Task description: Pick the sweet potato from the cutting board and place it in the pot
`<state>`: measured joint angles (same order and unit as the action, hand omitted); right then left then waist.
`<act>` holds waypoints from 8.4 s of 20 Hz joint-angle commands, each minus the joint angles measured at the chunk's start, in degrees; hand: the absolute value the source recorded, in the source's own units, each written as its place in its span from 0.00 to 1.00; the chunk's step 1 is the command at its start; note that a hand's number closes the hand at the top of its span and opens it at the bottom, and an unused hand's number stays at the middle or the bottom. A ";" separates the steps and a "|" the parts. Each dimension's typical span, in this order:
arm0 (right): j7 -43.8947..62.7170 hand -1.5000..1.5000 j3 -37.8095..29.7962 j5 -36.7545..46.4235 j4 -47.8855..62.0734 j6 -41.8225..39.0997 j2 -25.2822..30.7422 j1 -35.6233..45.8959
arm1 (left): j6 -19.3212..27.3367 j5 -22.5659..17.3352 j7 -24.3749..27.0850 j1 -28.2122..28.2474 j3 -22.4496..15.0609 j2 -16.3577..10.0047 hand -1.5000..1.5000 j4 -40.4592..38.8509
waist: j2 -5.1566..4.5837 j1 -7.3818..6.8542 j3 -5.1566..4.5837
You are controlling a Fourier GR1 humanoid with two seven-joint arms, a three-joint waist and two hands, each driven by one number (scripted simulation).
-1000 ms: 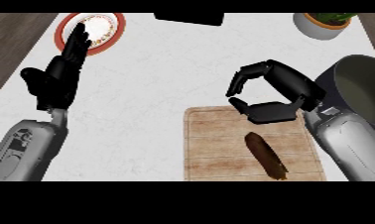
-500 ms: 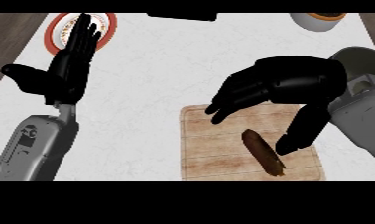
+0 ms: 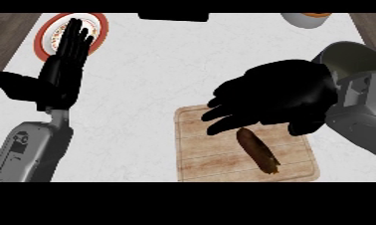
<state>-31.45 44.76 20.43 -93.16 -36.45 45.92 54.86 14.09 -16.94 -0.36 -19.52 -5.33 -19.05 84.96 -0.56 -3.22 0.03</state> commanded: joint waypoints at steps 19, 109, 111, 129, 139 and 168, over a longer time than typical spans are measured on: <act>-3.15 0.00 15.02 24.51 3.00 0.74 -5.97 -5.79 | -2.72 1.33 -1.00 0.61 4.78 -0.90 0.50 -0.15 | 0.58 3.15 -0.03; 88.88 1.00 -50.17 74.25 -13.58 33.04 -39.98 -34.34 | -3.89 9.82 -2.19 3.95 7.75 6.80 0.50 3.39 | 0.68 3.94 -0.01; 85.82 1.00 -52.41 71.58 -16.09 35.74 -37.75 -39.90 | -7.03 6.69 -2.14 5.12 9.79 5.59 0.50 3.38 | 0.69 3.91 -0.01; 67.03 1.00 -70.05 46.44 6.91 48.89 -29.64 -47.72 | -8.52 7.96 -1.69 6.57 11.77 5.47 0.50 5.13 | 0.54 2.88 0.03; 52.14 0.00 -72.40 30.81 18.11 53.32 -29.84 -44.17 | -9.40 7.01 -3.52 2.74 12.16 6.04 0.50 2.52 | 0.52 3.06 0.01; 27.26 0.00 -100.27 -20.01 -3.29 53.54 -33.56 -65.40 | -7.30 11.18 -3.17 2.20 10.91 8.48 0.50 2.10 | 0.65 4.01 0.00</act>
<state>-0.57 -50.47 7.70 -97.56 20.83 10.59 -6.93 6.02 -6.83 -2.56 -15.32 6.17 -10.95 88.07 0.11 0.77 0.02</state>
